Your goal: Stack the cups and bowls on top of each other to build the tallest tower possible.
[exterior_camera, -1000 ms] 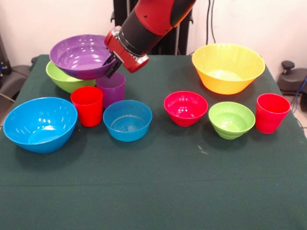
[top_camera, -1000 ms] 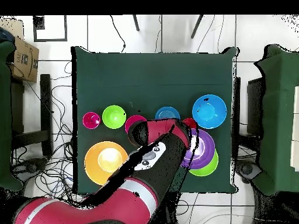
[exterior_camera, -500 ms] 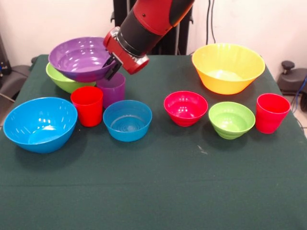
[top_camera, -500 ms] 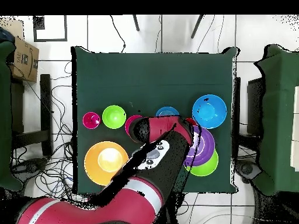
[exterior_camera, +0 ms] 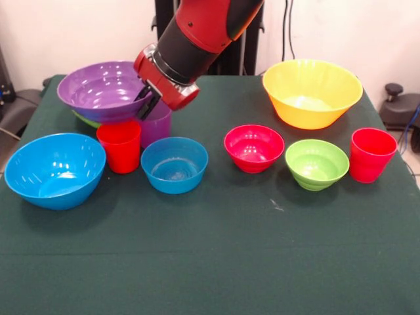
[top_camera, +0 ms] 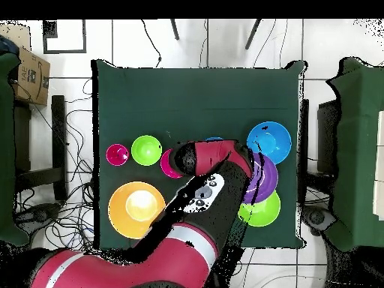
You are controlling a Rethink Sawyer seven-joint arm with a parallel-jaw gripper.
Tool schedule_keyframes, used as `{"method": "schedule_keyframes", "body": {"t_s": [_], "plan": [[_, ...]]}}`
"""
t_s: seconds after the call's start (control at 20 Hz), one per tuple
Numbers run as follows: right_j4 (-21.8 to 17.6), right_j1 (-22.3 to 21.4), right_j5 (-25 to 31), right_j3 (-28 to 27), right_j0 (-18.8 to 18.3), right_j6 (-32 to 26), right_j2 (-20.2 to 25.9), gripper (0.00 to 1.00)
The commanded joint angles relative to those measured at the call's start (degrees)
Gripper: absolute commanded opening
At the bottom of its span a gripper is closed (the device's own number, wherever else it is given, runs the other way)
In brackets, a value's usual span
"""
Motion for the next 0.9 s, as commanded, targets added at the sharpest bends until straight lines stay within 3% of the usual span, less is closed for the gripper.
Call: {"method": "schedule_keyframes", "body": {"t_s": [0.05, 0.55, 0.9], "plan": [[0.10, 3.37, 9.08, -7.12, -1.06, -3.88, 9.06, 0.00], [0.01, 4.21, 12.26, -9.62, -1.01, -2.88, 9.65, 0.00], [-0.69, 4.11, 11.43, -8.65, -0.91, -2.26, 9.72, 0.00]]}}
